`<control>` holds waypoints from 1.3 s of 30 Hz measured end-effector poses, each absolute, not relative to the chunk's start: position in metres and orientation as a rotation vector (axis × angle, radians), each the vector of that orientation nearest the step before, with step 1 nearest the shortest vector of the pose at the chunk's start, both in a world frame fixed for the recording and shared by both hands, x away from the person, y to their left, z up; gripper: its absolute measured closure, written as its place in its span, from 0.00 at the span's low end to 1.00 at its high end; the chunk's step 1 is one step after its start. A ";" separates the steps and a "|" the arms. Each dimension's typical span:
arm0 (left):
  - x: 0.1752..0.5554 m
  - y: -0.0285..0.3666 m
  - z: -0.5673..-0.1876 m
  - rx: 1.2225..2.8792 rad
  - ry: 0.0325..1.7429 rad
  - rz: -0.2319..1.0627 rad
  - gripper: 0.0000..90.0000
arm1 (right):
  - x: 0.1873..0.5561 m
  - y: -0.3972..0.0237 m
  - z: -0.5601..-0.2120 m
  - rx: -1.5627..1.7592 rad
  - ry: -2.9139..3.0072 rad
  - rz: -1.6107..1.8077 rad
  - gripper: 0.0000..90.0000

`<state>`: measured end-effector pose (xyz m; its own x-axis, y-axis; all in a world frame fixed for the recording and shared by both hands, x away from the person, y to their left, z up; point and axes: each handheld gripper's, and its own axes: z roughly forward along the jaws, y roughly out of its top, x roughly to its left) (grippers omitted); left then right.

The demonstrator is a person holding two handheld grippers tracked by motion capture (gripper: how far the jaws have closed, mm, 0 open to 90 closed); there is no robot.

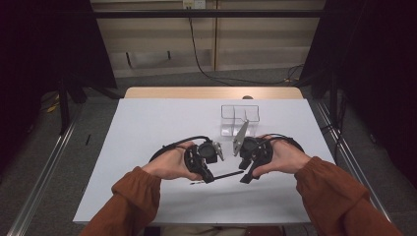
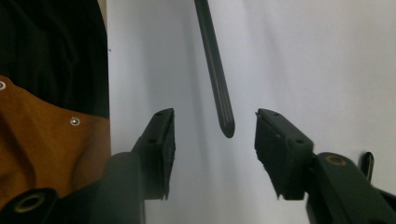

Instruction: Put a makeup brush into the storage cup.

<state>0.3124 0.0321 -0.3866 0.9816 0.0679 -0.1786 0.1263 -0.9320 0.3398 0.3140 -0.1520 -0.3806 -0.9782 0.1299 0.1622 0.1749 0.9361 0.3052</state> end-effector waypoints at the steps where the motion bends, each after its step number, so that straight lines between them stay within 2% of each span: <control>1: 0.312 0.032 -0.387 2.770 0.141 -0.230 0.94 | 0.315 -0.151 -0.381 -0.224 -2.956 -0.487 0.57; 4: 0.311 0.032 -0.387 2.771 0.139 -0.197 0.94 | 0.315 -0.149 -0.382 -0.224 -2.955 -0.472 0.60; 12: 0.312 0.030 -0.388 2.788 0.097 -0.225 0.94 | 0.318 -0.146 -0.387 -0.217 -2.931 -0.470 0.71; 25: 0.310 0.030 -0.387 2.770 0.107 -0.212 0.94 | 0.320 -0.144 -0.389 -0.211 -2.912 -0.485 0.77; 39: 0.310 0.025 -0.390 2.750 0.109 -0.222 0.94 | 0.319 -0.141 -0.391 -0.162 -2.898 -0.481 0.89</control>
